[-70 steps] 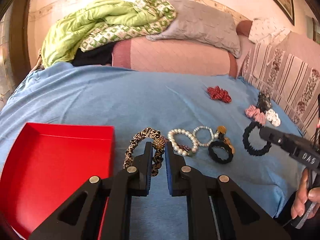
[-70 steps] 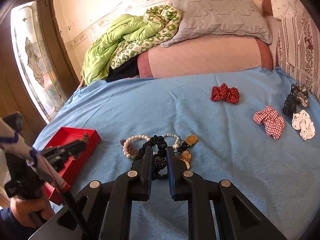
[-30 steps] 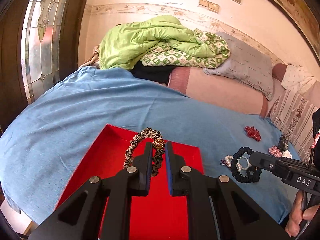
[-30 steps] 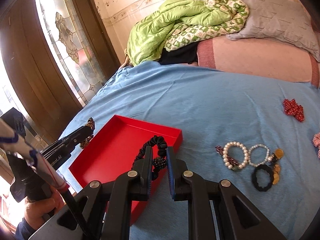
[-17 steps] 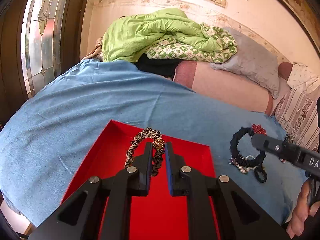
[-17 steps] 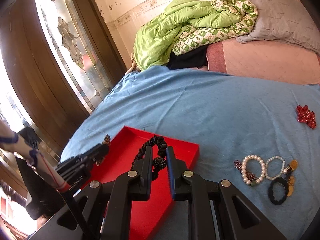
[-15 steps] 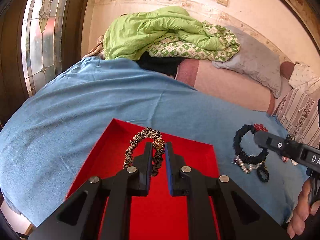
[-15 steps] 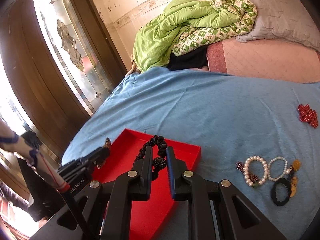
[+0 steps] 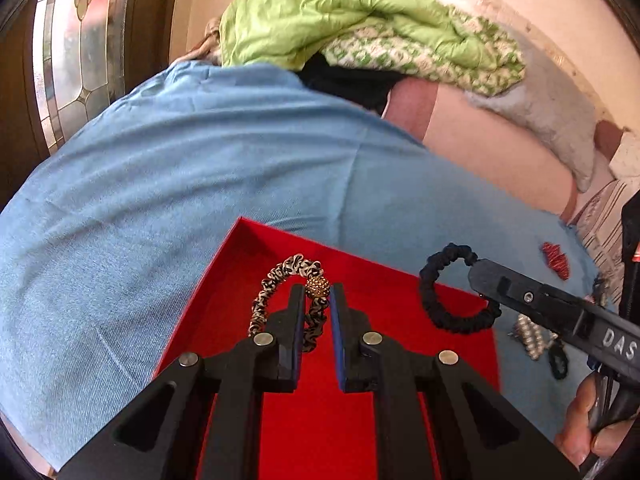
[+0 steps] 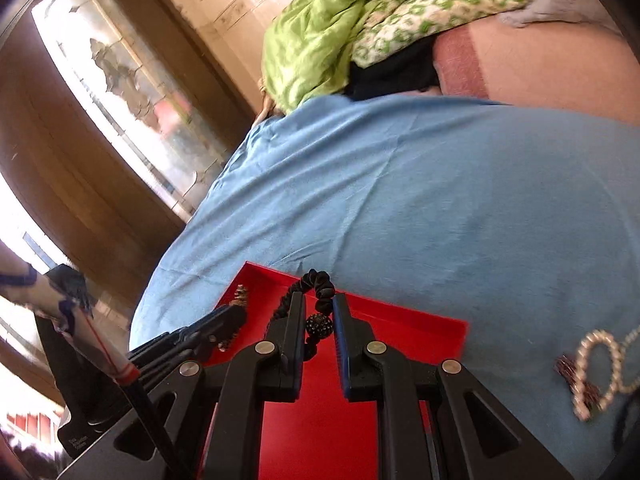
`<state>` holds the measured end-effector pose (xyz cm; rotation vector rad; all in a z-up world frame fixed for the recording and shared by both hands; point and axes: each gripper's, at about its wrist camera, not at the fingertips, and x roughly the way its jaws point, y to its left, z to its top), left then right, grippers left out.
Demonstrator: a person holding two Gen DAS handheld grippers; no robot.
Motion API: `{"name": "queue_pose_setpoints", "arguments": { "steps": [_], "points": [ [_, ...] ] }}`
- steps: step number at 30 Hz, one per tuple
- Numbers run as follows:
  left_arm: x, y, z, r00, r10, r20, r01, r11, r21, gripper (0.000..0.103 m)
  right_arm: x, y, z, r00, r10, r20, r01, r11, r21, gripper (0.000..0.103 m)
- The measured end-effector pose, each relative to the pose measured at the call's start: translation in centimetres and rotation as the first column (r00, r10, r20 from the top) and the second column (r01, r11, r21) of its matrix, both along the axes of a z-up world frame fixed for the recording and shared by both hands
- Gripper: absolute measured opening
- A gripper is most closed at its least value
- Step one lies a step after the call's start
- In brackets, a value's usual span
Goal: Organize jewelry
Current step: 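Carry the leopard-print bracelet with the left tool while the right tool carries the black hair tie to the tray, then open the left tool over the tray while the right tool releases the black hair tie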
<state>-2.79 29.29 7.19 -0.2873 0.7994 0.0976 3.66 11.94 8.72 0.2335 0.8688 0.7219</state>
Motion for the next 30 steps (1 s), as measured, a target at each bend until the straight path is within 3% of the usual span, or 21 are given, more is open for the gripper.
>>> {"name": "queue_pose_setpoints", "arguments": {
  "steps": [9,17,30],
  "points": [
    [1.3,-0.1,-0.8,0.999,0.028,-0.041,-0.029,1.000,-0.007,0.012,0.1,2.1,-1.9,0.996,0.091,0.002,-0.091,0.991,-0.098,0.015],
    [1.5,-0.2,-1.1,0.998,0.037,-0.058,-0.038,0.999,-0.015,0.012,1.0,2.1,-4.1,0.994,0.079,-0.070,-0.087,0.989,-0.121,0.015],
    [1.8,-0.4,-1.3,0.996,0.048,-0.072,-0.049,0.999,-0.013,0.012,1.9,1.7,-4.4,0.997,0.036,-0.066,-0.045,0.989,-0.138,0.016]
  ]
}}
